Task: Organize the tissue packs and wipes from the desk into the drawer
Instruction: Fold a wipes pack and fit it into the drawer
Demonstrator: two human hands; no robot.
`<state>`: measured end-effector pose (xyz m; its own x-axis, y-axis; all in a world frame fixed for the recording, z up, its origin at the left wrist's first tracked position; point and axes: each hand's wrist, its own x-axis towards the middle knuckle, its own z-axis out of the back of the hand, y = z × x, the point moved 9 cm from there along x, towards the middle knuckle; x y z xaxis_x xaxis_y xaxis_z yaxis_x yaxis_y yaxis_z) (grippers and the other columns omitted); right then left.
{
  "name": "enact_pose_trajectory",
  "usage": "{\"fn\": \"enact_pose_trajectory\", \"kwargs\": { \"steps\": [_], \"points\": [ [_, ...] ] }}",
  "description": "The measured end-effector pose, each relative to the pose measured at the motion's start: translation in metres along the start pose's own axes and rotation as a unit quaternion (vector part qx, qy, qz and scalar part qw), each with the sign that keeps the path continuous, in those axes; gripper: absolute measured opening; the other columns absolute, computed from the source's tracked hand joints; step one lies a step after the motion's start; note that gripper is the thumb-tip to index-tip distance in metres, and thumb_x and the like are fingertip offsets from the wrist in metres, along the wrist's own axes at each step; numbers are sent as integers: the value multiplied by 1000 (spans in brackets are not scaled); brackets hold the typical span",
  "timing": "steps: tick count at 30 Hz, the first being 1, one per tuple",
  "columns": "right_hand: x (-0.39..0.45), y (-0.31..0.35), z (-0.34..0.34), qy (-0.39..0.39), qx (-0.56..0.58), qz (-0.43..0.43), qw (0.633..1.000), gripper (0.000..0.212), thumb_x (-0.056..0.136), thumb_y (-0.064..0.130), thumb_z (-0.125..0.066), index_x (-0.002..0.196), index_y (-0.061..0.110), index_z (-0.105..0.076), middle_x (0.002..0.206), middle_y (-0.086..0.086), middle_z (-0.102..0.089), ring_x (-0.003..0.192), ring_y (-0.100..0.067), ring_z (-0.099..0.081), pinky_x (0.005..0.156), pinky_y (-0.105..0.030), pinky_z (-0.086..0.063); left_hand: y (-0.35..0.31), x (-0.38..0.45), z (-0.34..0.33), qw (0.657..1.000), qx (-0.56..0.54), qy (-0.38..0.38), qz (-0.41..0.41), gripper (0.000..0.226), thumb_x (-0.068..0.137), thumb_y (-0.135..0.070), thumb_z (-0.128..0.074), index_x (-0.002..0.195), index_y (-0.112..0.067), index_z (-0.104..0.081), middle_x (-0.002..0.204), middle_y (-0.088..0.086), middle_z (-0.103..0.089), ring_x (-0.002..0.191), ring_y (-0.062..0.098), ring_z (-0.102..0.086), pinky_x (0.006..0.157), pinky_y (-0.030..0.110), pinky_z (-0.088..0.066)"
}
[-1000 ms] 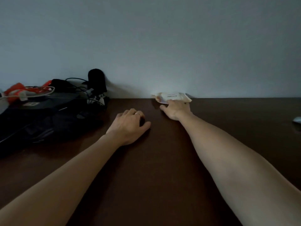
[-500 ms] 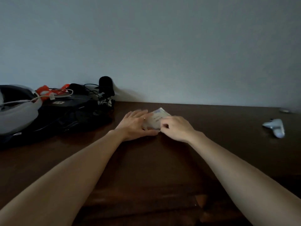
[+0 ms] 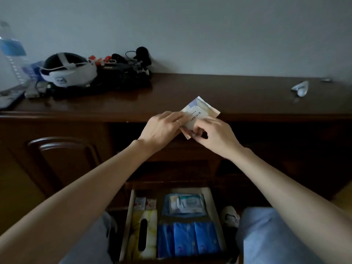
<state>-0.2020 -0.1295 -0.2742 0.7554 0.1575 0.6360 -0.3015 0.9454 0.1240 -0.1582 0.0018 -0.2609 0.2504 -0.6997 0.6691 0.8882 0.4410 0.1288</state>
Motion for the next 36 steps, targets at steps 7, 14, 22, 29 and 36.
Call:
{"fn": "enact_pose_trajectory", "kwargs": {
  "steps": [7, 14, 22, 29, 36],
  "points": [
    [-128, -23, -33, -27, 130, -178, 975, 56, 87, 39, -74, 136, 36, -48, 129, 13, -52, 107, -3, -59, 78, -27, -56, -38, -148, -16, 996, -75, 18, 49, 45, 99, -16, -46, 140, -26, -60, 143, -7, -59, 100, 9, -71, 65, 25, -60],
    [-274, 21, -225, 506, 326, -324, 730, 67, 69, 79, -76, 121, 38, -70, 123, 14, -69, 111, -10, -66, 97, -36, -54, -26, -285, -146, 882, -246, 201, 347, 21, 100, -20, -61, 116, -19, -75, 107, -4, -75, 93, 9, -68, 71, 4, -43],
    [-272, 26, -299, 337, 224, -222, 887, 32, 96, 52, -58, 82, 27, -71, 69, 12, -66, 62, -8, -61, 52, -27, -43, -25, -381, -221, 350, -607, 73, 709, 65, 84, -60, -71, 140, -31, -55, 132, 5, -62, 120, 28, -61, 96, 54, -55],
    [-253, -2, -362, 376, 184, -80, 905, 59, 100, 74, -27, 141, 41, -54, 139, 10, -62, 123, -11, -58, 90, -34, -49, 7, -430, -242, 289, -512, -5, 809, 59, 89, 15, -59, 138, -13, -41, 115, 14, -74, 99, 26, -73, 64, 36, -60],
    [-275, -138, -463, 529, -31, -278, 801, 76, 100, 54, -51, 163, 32, -16, 168, -8, -24, 153, -31, -23, 120, -47, -21, 50, -432, -229, 436, -522, 6, 733, 57, 89, 22, -51, 137, -9, -45, 121, 8, -73, 116, 22, -67, 81, 37, -62]
  ]
}}
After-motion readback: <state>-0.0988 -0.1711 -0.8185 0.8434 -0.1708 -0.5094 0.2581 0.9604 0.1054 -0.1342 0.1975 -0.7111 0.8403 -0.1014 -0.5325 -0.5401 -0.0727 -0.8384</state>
